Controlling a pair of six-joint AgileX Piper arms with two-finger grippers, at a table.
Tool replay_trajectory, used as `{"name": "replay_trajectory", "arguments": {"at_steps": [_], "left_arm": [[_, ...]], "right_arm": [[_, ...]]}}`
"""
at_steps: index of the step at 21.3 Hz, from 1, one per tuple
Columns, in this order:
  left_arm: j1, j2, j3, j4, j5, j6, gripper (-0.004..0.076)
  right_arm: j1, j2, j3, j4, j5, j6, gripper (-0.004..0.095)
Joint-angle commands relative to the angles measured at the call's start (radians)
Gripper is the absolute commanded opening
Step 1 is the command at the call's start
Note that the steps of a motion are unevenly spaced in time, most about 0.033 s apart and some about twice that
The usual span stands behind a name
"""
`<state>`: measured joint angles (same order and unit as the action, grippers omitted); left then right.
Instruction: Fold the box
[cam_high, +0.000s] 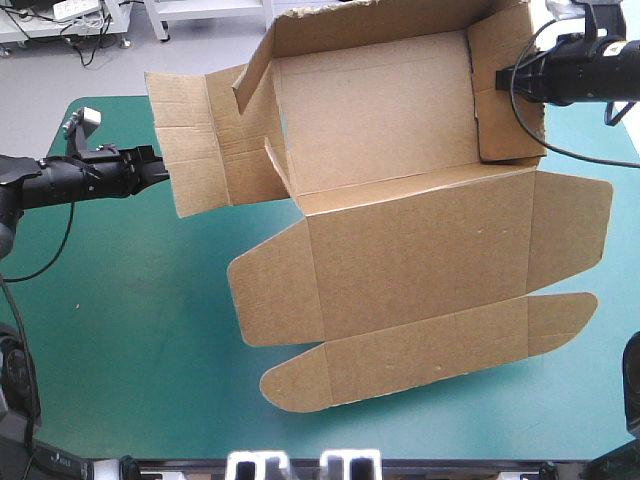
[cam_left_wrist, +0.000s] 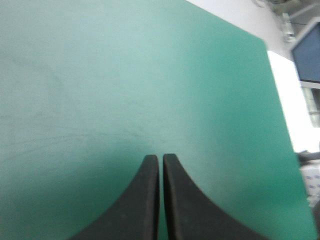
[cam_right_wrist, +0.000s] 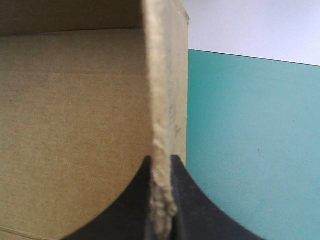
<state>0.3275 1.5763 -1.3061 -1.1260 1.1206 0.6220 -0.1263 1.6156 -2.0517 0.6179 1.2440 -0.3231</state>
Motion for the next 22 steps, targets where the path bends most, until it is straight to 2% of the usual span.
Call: {"name": "replay_trajectory", "arguments": {"at_steps": [1,6,10,12,17,22], "left_arm": [[0.002,0.033,-0.024,-0.251,0.161,0.077,0.0014],[-0.097,0.045,-0.024,-0.372,0.181,0.127,0.0014],[-0.195,0.041,-0.024,-0.373,0.181,0.116,0.0014],[-0.208,0.029,-0.024,-0.408,0.181,0.100,0.0060],[-0.217,-0.055,-0.024,-0.492,0.181,0.096,0.0282],[-0.219,-0.119,-0.024,-0.475,0.181,0.087,0.0349]], "right_arm": [[-0.004,-0.044,-0.029,0.087,0.013,0.016,-0.0024],[-0.004,-0.032,-0.029,0.098,0.013,0.016,-0.0024],[-0.002,-0.003,-0.029,0.089,0.013,0.016,-0.0024],[-0.002,0.004,-0.029,0.047,0.013,0.016,-0.0024],[0.056,0.035,-0.029,-0.026,0.012,0.029,-0.0024],[0.137,0.060,-0.029,-0.118,0.007,0.067,-0.0023]]}}
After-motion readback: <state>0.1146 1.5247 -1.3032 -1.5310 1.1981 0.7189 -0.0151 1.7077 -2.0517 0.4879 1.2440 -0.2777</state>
